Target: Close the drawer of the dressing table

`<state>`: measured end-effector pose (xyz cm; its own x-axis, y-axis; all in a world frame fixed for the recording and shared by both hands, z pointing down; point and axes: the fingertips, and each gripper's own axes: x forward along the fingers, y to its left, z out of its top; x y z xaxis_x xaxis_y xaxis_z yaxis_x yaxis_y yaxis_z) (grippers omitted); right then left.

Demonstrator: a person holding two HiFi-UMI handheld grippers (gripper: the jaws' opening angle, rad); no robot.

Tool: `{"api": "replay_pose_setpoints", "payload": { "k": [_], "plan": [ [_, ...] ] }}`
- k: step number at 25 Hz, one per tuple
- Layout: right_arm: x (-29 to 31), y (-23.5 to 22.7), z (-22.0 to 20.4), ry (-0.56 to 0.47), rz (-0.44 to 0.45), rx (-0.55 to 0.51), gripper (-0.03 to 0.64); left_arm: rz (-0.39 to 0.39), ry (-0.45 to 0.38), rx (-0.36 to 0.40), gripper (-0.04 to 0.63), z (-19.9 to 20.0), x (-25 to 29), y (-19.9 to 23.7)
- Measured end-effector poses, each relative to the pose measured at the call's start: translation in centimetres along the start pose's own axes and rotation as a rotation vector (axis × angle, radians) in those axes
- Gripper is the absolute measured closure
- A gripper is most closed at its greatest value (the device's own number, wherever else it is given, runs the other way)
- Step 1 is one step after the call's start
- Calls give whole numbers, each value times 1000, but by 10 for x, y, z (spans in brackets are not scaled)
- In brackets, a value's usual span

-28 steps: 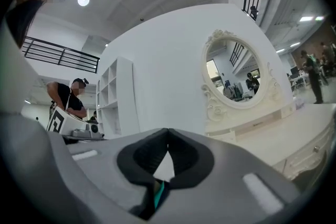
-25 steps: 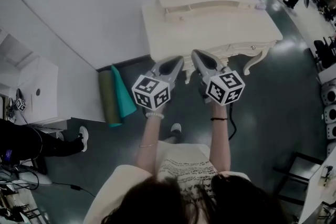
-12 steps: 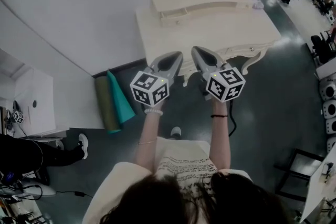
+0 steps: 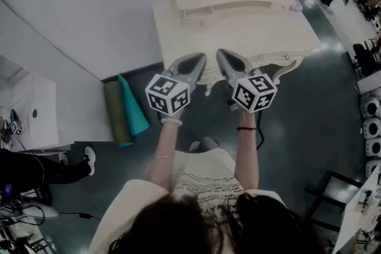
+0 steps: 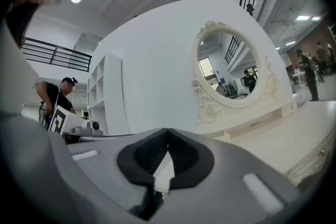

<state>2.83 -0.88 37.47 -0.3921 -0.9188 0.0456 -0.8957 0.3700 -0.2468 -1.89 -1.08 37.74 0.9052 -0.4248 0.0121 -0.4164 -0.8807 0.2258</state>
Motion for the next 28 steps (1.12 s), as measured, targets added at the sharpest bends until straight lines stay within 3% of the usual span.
{"api": "replay_pose_setpoints", "payload": {
  "k": [14,28],
  "plan": [
    [49,-61,12,49,58,7,614,46,10,-25,604,1,63,37],
    [99,-118,5,117,133,36,614,144,17,-56,604,-3,114,83]
  ]
}}
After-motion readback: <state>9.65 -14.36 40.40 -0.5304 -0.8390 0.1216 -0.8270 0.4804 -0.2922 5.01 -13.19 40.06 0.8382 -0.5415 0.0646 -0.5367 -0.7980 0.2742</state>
